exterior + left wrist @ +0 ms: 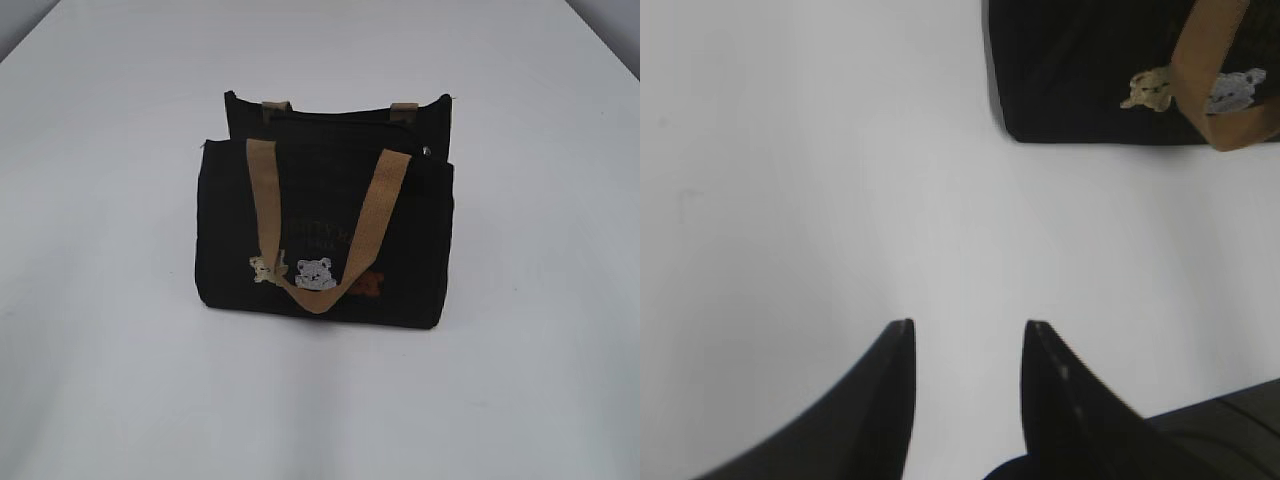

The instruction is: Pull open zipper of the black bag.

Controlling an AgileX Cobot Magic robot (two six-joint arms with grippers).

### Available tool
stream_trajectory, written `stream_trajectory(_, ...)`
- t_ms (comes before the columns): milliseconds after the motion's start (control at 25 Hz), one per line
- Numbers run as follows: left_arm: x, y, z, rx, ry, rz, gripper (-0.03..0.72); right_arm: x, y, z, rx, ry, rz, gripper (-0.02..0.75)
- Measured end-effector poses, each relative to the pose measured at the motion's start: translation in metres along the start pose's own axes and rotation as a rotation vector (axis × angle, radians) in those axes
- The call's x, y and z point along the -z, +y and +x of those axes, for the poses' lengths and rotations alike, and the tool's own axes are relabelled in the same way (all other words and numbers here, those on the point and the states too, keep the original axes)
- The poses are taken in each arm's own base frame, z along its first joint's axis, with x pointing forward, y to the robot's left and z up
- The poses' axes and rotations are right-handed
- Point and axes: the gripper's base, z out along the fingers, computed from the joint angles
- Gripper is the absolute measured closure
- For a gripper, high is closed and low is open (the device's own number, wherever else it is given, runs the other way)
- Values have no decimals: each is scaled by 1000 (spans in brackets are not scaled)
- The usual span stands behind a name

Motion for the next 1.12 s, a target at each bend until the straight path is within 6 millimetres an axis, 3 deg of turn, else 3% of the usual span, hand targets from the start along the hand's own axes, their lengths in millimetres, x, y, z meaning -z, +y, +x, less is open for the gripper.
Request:
stream_trajectory(160, 36, 2, 24, -54, -71, -80, 419, 14, 4, 26, 16, -157, 19, 397)
stream_trajectory(480, 77, 0, 66, -93, -258, -121, 419, 27, 7, 51, 34, -356, 47, 398)
stream_trajectory(880, 97, -1, 106, -111, -421, -128, 451, 32, 9, 63, 43, -476, 63, 447)
stream_trajectory(1120, 98, -2, 107, -112, -432, -128, 452, 32, 9, 63, 43, -481, 64, 464)
